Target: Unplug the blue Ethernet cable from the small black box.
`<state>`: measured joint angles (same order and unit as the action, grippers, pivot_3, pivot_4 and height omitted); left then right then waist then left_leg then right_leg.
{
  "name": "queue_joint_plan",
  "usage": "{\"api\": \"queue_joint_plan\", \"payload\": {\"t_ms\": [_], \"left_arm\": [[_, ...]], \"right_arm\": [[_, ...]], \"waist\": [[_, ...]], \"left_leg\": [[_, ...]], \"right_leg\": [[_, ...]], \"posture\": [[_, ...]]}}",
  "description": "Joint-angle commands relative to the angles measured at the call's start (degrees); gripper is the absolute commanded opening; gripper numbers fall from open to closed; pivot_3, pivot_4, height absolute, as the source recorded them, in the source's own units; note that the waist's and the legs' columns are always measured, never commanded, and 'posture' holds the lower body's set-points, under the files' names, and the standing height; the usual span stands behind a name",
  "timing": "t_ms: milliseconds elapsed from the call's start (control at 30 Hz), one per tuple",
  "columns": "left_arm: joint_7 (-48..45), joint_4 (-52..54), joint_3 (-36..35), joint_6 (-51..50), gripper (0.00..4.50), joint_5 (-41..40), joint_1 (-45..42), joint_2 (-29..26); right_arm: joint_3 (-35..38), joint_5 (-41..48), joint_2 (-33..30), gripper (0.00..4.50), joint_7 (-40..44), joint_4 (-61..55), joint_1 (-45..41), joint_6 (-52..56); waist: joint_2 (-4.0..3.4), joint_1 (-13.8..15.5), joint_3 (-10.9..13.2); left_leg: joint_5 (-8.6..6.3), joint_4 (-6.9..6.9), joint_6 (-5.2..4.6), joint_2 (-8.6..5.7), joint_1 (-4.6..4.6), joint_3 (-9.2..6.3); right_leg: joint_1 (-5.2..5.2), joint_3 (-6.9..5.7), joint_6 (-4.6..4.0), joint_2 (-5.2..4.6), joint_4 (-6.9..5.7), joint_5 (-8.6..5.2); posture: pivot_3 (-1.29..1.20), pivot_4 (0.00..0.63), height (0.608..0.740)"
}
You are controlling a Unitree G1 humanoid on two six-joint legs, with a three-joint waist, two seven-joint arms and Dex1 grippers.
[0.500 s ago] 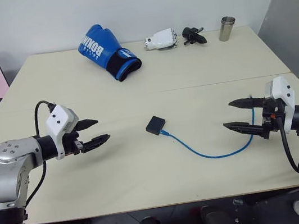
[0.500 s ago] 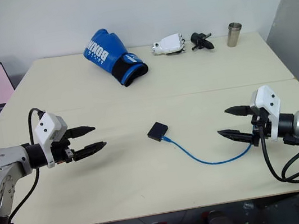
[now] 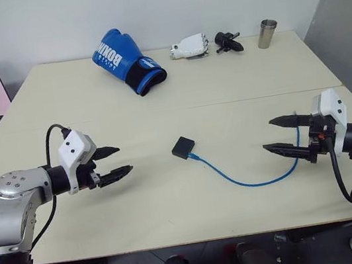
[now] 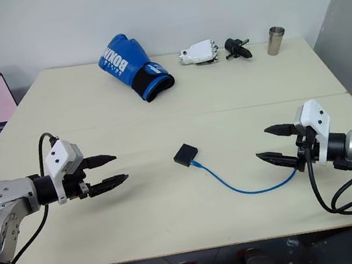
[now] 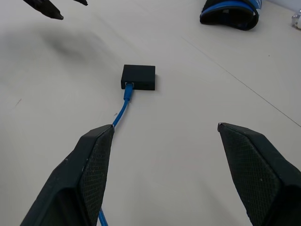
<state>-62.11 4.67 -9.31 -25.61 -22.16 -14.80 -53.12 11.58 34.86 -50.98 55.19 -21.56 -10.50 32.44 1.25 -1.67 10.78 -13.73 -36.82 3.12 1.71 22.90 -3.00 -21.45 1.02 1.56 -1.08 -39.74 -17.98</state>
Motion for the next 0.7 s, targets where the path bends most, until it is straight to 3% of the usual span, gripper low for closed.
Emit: {"api": "queue_joint_plan", "payload": {"t_ms": [33, 267, 433, 700], "left_arm": [[-1.0, 0.4, -1.2, 3.3, 3.69, 0.2, 0.3, -0.5], [-2.4, 0.8, -2.2, 4.4, 3.69, -0.9, 2.4, -0.9], [-2.5, 1.1, -2.2, 4.6, 3.76, -0.8, 3.1, -1.3], [-4.1, 1.4, -0.9, 5.8, 3.76, -0.3, 3.6, -1.9]], "right_arm": [[0.7, 1.2, -0.7, 3.72, 0.6, -1.2, -1.0, 0.9], [-0.4, 0.0, -0.7, 3.72, 1.3, -0.3, -2.1, 0.1], [-1.3, -0.4, -0.4, 4.45, 1.7, 0.5, -3.1, 0.0], [-5.1, -0.4, 2.7, 4.45, -2.4, -4.5, -3.2, 2.4]], "waist": [[0.00, 0.0, 0.0], [-0.01, -0.1, 0.0], [-0.01, 0.0, 0.0], [-0.01, 0.0, 0.0]], "left_leg": [[0.00, 0.00, 0.00, 0.00, 0.00, 0.00], [0.00, 0.00, 0.00, 0.01, -0.01, 0.01], [0.00, 0.00, 0.00, 0.00, 0.00, 0.00], [0.00, 0.00, 0.00, 0.01, 0.00, 0.00]], "right_leg": [[0.00, 0.00, 0.00, 0.00, 0.00, 0.00], [0.00, 0.00, 0.00, 0.00, 0.00, 0.00], [0.00, -0.01, 0.00, 0.00, -0.01, 0.00], [-0.01, 0.00, 0.00, 0.00, -0.01, 0.00]], "posture": [[0.00, 0.150, 0.740], [0.00, 0.150, 0.740], [0.00, 0.150, 0.740], [0.00, 0.150, 0.740]]}}
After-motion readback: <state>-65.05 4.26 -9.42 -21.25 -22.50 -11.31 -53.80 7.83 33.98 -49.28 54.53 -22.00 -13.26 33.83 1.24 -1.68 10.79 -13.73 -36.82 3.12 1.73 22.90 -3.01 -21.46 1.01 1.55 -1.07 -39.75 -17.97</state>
